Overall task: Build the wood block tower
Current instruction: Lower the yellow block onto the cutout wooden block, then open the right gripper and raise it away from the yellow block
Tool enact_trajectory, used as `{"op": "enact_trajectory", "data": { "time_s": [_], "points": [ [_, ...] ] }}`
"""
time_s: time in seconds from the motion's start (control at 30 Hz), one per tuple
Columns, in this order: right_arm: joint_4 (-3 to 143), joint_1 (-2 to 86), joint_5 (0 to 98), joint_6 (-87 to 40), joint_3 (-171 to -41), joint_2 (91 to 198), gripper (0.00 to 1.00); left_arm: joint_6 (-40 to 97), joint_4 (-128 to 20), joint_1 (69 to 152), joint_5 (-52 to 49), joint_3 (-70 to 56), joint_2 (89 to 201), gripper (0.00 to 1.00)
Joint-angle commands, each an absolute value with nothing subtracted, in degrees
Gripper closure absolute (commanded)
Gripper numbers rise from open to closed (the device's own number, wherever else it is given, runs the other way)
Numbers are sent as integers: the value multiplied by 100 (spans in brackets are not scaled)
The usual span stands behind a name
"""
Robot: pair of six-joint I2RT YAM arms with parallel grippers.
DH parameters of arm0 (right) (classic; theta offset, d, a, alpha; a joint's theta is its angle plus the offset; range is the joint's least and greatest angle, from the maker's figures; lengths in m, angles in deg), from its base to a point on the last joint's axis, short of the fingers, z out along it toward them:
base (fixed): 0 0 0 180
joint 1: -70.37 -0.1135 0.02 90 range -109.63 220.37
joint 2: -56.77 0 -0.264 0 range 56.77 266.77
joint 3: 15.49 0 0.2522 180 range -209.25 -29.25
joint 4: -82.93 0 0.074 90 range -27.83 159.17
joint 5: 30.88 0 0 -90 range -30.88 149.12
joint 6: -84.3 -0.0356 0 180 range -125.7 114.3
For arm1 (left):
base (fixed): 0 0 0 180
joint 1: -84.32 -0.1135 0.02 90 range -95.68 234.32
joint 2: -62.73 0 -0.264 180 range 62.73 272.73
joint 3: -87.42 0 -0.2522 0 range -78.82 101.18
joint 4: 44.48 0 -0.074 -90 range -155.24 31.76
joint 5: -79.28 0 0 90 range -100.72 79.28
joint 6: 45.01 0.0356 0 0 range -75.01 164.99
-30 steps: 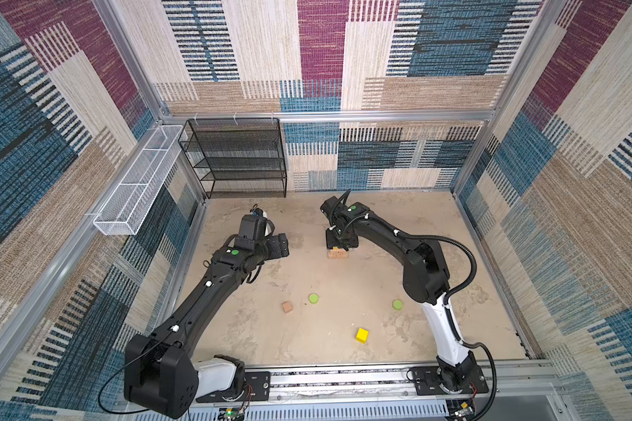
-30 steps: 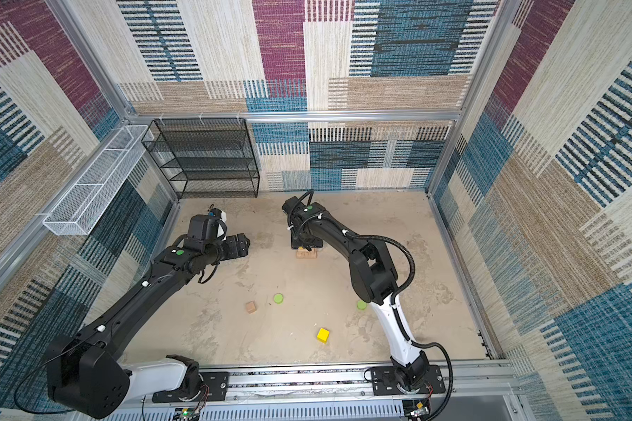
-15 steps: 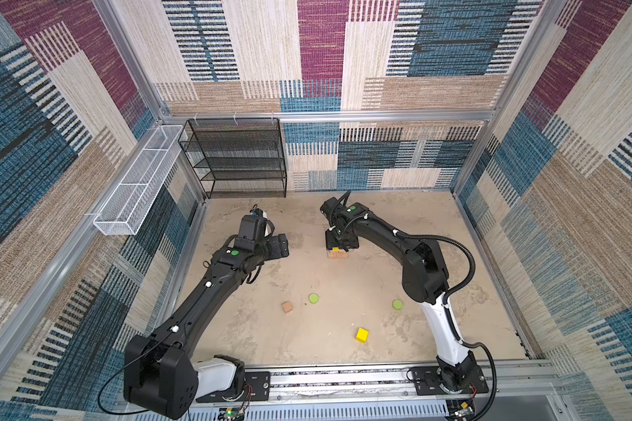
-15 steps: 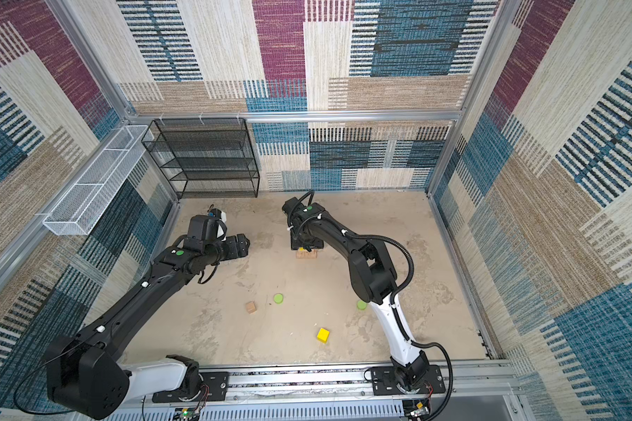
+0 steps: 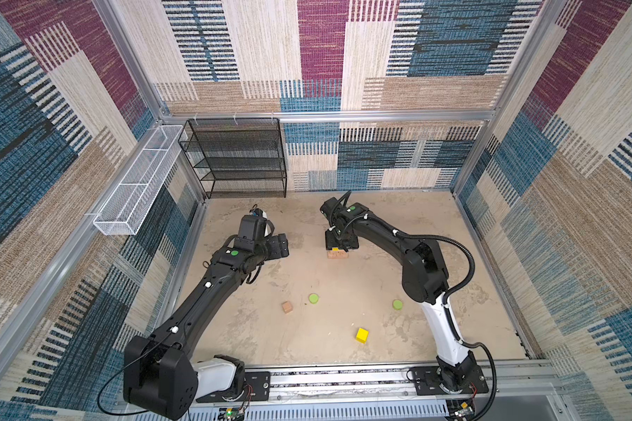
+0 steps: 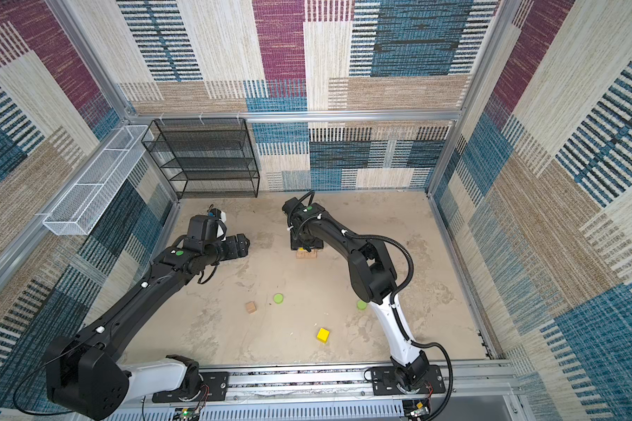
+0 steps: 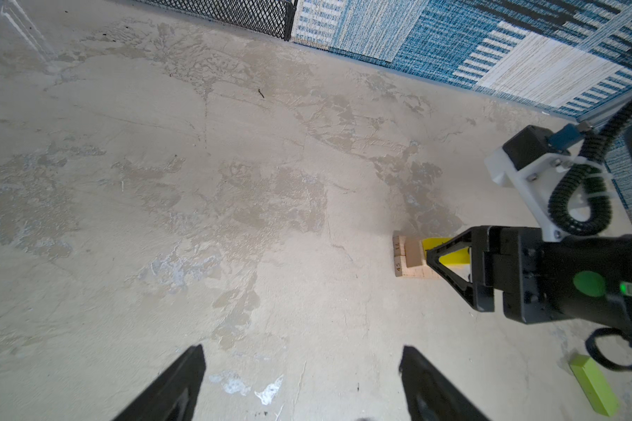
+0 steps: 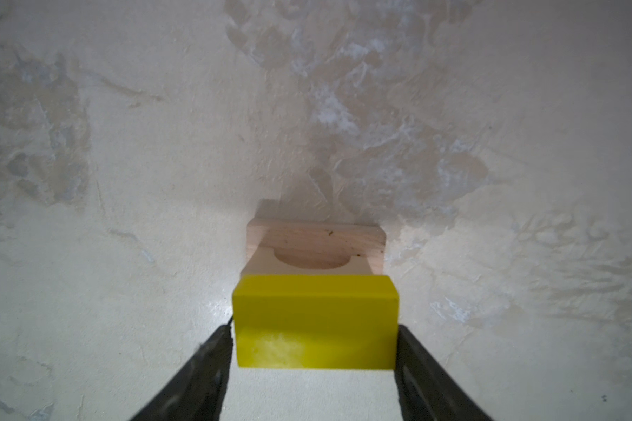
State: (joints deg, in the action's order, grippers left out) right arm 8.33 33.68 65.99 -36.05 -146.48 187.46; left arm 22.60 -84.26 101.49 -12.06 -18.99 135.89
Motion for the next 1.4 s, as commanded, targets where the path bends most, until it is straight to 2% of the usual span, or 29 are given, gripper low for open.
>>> {"op": "enact_trajectory", "data": {
  "time_s": [0.0,0.77,1.37],
  "points": [
    [931,3364,6545,-3672,-14637,18702,30,2302,-8329,10154,-1217,-1902,13596,11],
    [1019,3362,6474,-3790,-14572,18685,33,2293,-8309,10152,-1203,-1923,13592,11],
    [1093,3362,6541,-3827,-14375,18551,21,2276,-8302,10154,-1170,-1926,13594,11]
  ]
}}
